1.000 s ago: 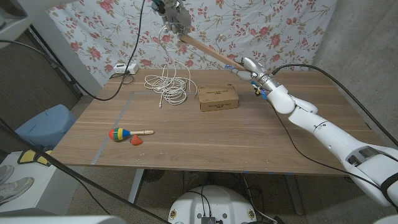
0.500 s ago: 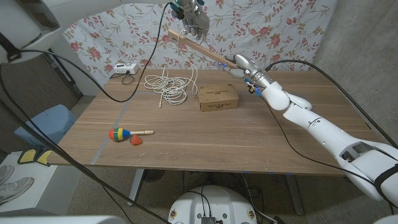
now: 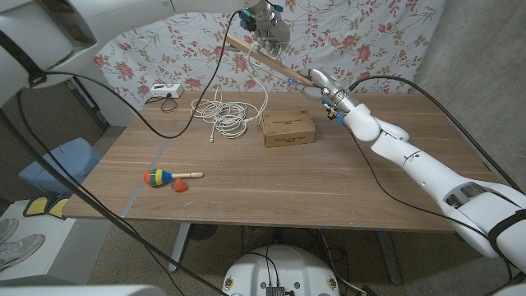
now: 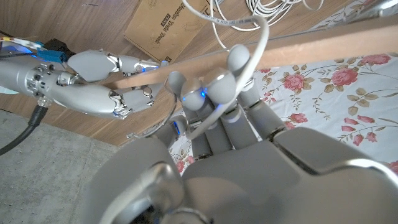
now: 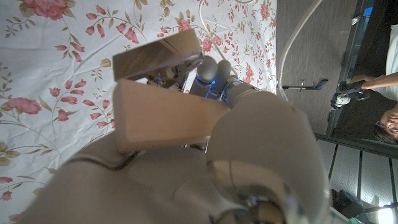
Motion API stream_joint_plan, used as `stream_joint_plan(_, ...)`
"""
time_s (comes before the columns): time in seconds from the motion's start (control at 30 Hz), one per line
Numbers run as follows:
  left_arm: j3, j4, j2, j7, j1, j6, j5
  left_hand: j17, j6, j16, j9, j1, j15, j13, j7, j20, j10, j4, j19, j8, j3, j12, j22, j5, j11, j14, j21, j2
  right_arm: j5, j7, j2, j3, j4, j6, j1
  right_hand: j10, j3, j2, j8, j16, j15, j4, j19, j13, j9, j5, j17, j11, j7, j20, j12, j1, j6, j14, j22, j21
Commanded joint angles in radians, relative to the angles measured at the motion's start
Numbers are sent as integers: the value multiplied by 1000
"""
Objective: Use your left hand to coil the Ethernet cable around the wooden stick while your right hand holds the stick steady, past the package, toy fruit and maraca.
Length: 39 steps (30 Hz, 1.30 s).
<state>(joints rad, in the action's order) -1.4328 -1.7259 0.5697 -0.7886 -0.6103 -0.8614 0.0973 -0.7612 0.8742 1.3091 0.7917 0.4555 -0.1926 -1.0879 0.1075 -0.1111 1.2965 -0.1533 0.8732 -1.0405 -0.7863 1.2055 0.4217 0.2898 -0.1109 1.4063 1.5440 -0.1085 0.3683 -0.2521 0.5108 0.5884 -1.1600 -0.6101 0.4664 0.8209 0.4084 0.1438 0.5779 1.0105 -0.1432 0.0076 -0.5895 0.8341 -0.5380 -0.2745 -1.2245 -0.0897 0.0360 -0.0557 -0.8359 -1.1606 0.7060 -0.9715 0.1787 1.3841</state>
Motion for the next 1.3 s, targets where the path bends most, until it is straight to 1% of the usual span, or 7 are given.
stream_joint_plan(0.03, 6, -175, 60, 95, 15, -134, 33, 2, -46, -1, 6, -3, -5, -3, 43, -18, 14, 3, 5, -12, -9, -1, -1, -4, -5, 2, 6, -3, 8, -28, -17, 17, 69, 64, -47, 9, 4, 15, 4, 11, -74, -9, -13, 3, -2, -9, -3, -1, 0, -105, 0, -14, 10, -9, 2, 8)
stream_joint_plan(0.3, -38, -295, 78, 246, 5, -291, 111, 1, -46, 2, 18, -15, -5, 7, 42, -17, 19, -5, 9, -26, -8, -7, 5, -4, -4, 7, 8, 4, 6, -24, -35, 53, 150, 60, -86, 7, 3, 15, 2, 13, -73, -10, -12, 6, -1, -8, -3, 1, 0, -105, -1, -14, 13, -9, 2, 9)
stream_joint_plan(0.53, -17, -346, 110, 290, 29, -276, 49, -9, -60, 15, 43, -47, -4, 4, 56, -18, 26, -25, 24, -43, -9, -1, 35, 18, -2, 6, 10, 12, -5, -60, -44, 54, 200, 51, -105, 11, 2, 15, 1, 15, -73, -11, -11, -1, 1, -7, -3, 2, 0, -104, 1, -14, 15, -7, 2, 9)
stream_joint_plan(0.63, 13, -353, 123, 299, 59, -250, 0, -7, -60, 15, 53, -57, -4, 15, 60, -22, 37, -25, 30, -52, -13, -3, 44, 28, -4, 8, 8, 11, -13, -77, -47, 48, 210, 53, -108, 12, 2, 15, 1, 15, -73, -11, -12, -2, 1, -7, -3, 0, 0, -104, 2, -14, 15, -7, 2, 10)
stream_joint_plan(0.87, 50, -422, 166, 368, 121, -279, -49, -15, -50, 32, 53, -75, -4, 14, 72, -21, 44, -25, 42, -62, -23, 5, 56, 44, 2, 16, 6, 0, -41, -113, -55, 26, 217, 68, -98, 16, 2, 16, -1, 18, -74, -12, -15, -1, 2, -6, -3, 0, 0, -103, 0, -15, 15, -9, 2, 12)
stream_joint_plan(1.0, 95, -472, 205, 426, 179, -299, -86, -15, -52, 35, 43, -81, -4, 22, 80, -19, 44, -26, 42, -56, -27, 1, 60, 50, 2, 14, 4, -4, -61, -125, -56, 9, 225, 64, -93, 16, 1, 16, -1, 20, -74, -12, -18, -1, 3, -6, -4, -1, -1, -104, 0, -15, 17, -10, 1, 13)
stream_joint_plan(1.3, 322, -522, 307, 579, 427, -228, -269, -5, -55, 37, 43, -104, -4, 74, 80, -18, 59, -25, 48, -63, -38, -19, 68, 69, 0, 16, -1, -7, -132, -136, -69, -50, 262, 24, -86, 14, 1, 16, -3, 23, -74, -13, -18, 2, 4, -5, -4, -6, -2, -105, 0, -15, 17, -12, 1, 14)
